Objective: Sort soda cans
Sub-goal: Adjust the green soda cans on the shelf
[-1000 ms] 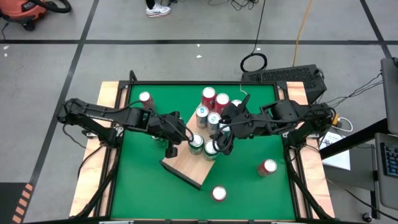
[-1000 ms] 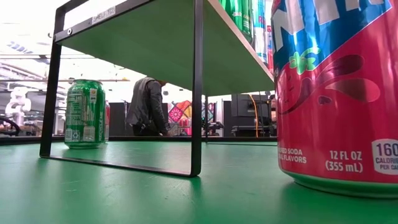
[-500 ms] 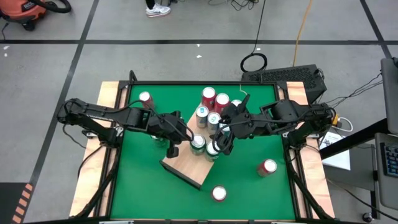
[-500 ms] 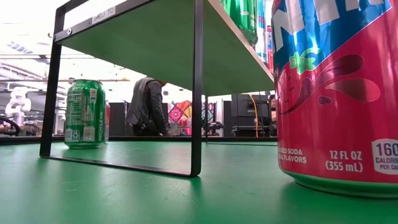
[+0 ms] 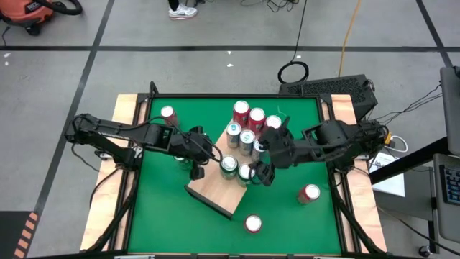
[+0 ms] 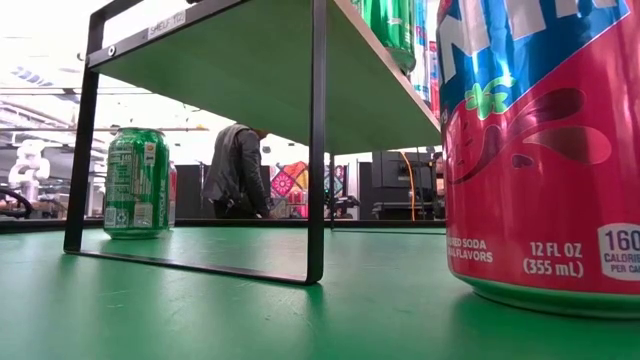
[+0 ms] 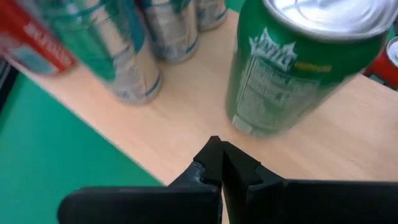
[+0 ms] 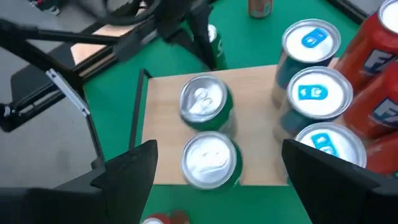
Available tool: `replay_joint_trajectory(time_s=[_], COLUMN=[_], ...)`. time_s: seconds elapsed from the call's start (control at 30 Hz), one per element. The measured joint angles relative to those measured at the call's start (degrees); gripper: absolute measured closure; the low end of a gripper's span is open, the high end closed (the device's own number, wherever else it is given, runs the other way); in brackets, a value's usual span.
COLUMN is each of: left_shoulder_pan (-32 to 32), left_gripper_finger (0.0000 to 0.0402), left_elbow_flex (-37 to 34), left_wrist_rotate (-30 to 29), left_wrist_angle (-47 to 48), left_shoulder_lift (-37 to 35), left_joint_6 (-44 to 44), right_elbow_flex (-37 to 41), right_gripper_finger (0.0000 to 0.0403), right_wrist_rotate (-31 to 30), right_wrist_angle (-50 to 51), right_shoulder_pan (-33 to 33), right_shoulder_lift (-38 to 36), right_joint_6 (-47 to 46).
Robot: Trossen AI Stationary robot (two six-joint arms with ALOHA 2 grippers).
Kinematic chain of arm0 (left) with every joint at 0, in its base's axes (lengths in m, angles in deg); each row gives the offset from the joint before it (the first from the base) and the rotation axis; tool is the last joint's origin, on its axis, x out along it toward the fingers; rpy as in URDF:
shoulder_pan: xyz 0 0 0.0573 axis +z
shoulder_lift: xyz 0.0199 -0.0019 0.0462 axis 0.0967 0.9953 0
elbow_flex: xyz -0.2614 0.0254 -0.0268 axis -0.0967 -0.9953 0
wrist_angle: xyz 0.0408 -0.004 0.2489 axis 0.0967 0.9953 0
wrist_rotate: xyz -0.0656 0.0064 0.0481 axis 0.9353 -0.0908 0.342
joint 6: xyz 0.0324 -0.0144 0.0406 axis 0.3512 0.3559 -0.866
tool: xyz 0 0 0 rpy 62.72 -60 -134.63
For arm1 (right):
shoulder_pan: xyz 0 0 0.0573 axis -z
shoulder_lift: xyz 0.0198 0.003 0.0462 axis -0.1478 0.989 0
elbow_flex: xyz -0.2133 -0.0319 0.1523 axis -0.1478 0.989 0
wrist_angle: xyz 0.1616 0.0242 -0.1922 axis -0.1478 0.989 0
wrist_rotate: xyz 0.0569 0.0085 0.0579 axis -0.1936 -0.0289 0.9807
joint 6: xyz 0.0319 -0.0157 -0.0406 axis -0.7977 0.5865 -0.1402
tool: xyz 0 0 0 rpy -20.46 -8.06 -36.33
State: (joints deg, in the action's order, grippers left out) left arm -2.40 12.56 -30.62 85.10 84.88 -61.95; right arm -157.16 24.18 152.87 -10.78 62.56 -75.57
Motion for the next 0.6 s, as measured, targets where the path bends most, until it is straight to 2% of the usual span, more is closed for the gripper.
replay_joint_trajectory(time_s=[0.27,0.43,0.6], left_shoulder_pan=[0.0,0.0,0.0], left_gripper_finger=[0.0399,0.0399,0.0399], left_elbow_flex=[0.0,0.0,0.0], left_wrist_rotate=[0.0,0.0,0.0], left_wrist_angle=[3.4,6.4,13.4], left_shoulder_lift=[-4.9,-9.1,-12.8], left_joint_6=[7.7,9.1,9.3], right_elbow_flex=[0.0,0.0,0.0], right_gripper_finger=[0.0085,0.0126,0.0170], right_wrist_rotate=[-2.4,-2.7,-2.3], right_wrist_angle=[1.1,4.8,12.0], right_shoulder_pan=[-5.2,-10.0,-12.7], right_shoulder_lift=[0.0,0.0,0.4], right_joint_6=[-5.8,-11.2,-15.7])
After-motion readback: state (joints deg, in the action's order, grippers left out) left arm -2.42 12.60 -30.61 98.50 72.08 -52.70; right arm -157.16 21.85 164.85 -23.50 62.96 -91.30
